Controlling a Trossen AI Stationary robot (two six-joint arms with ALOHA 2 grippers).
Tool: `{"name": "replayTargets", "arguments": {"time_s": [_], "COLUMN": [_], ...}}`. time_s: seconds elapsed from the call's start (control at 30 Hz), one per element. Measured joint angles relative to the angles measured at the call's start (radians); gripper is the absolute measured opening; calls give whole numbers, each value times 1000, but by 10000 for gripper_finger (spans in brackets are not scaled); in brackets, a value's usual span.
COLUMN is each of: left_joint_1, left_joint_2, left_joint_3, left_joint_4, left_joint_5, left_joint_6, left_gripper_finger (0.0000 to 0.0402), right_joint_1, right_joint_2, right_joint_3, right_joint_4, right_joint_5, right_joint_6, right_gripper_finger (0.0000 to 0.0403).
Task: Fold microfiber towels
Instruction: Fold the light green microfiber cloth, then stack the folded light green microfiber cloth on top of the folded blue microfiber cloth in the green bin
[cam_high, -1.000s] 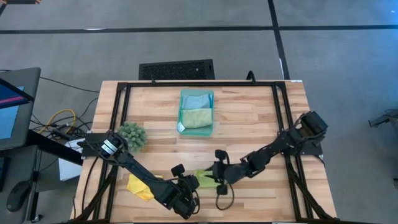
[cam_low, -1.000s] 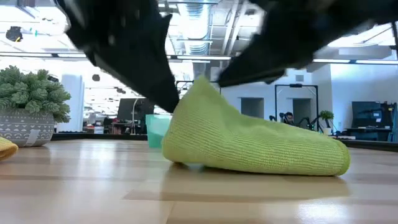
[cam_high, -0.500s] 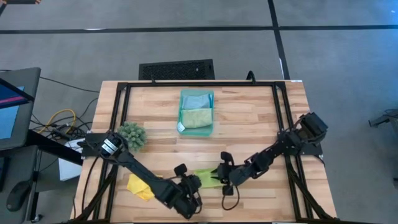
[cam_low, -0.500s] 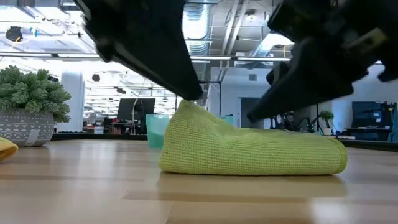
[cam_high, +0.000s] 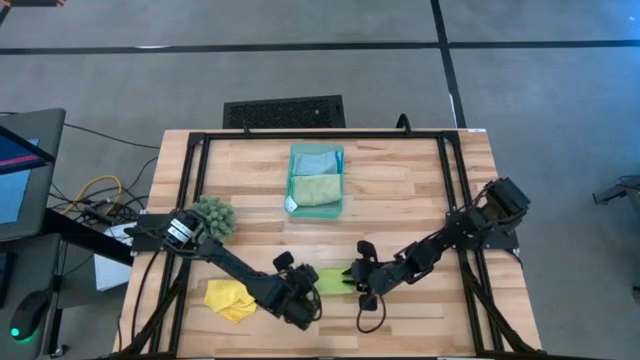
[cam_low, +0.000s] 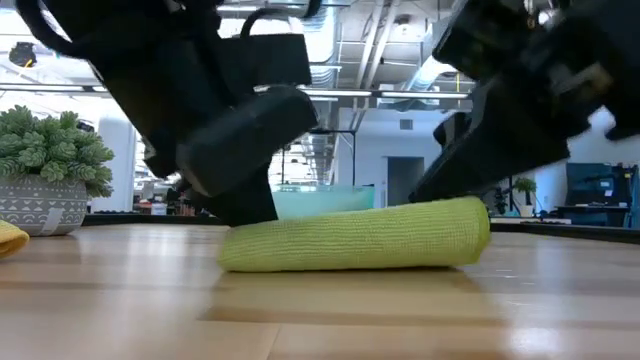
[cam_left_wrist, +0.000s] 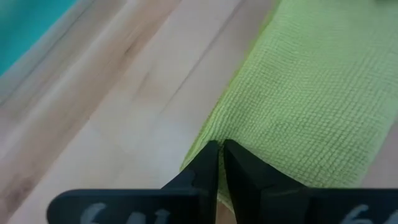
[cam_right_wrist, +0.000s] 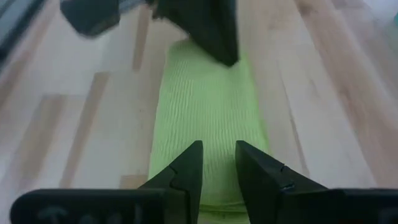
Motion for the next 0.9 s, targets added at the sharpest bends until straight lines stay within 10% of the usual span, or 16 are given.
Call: {"name": "replayTargets", "arguments": {"time_s": [0.27, 0.63, 0.9], "left_joint_1": [-60, -142, -147], "left_joint_2": [2, 2, 4], "left_joint_3": [173, 200, 182], "left_joint_4": [-239, -339, -449], "left_joint_5": [-32, -64, -70], "left_joint_6": [-16, -83, -164], "left_gripper_finger": [22, 22, 22], "right_joint_1": [-43, -237, -223], "right_joint_2": [-71, 120, 231], "right_joint_3": [1, 93, 205], "right_joint_4": [49, 98, -18], "right_joint_5": [-1, -397, -375], "right_joint_6": [-3, 15, -38], "right_gripper_finger": [123, 242, 230]}}
